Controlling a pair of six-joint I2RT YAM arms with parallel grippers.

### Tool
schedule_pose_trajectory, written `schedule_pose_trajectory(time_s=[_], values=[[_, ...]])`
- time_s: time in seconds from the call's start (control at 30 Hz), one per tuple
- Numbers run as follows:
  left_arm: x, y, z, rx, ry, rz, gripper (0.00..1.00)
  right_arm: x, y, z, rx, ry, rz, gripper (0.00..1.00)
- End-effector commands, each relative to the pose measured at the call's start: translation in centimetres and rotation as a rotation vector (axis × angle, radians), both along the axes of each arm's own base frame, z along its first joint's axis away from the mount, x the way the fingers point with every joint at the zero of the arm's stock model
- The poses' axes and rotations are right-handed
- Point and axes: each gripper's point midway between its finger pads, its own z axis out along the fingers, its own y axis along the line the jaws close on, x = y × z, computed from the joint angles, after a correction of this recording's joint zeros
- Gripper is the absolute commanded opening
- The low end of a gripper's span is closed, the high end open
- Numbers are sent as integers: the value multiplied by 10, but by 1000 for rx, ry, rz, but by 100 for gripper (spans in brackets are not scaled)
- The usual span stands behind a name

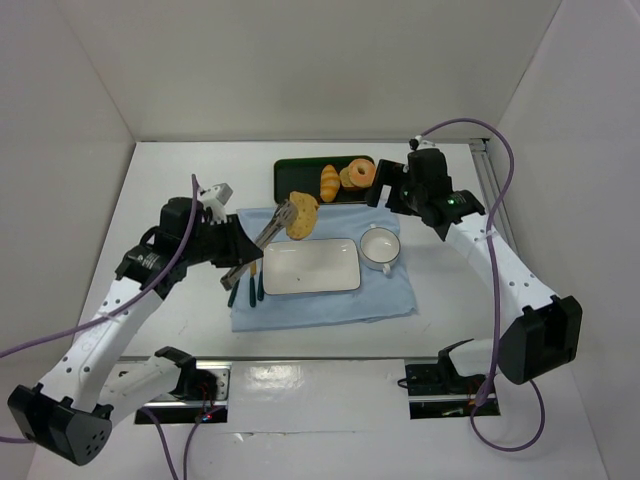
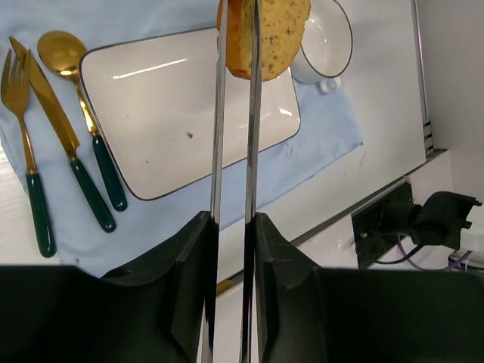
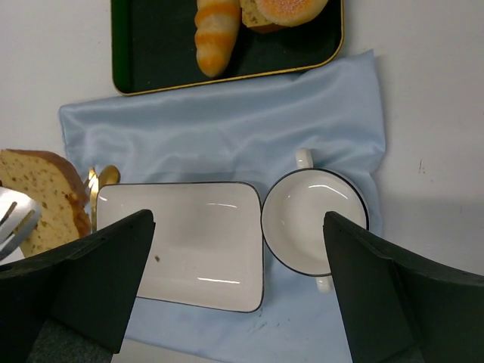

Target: Place the bread

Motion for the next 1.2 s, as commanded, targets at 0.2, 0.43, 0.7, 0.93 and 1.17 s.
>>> schedule_pose_trajectory(time_s=[0.2,0.43,0.7,0.93,1.17], values=[[-25,-8,-21,-6,79,-46,8,-4,4,30,0,-70,18,100],[-35,-16,-50,49,149,-71,7,-4,2,26,-8,-63,11,100],[-34,-29,-80,94,190,-77,7,-11,-2,27,-12,-66,3,100],[-24,-35,-98,133,217,-77,7,-12,-4,25,-20,-59,-4,100],[-22,-40,-95,134,215,-86,8,-14,-5,24,-20,-59,-4,100]])
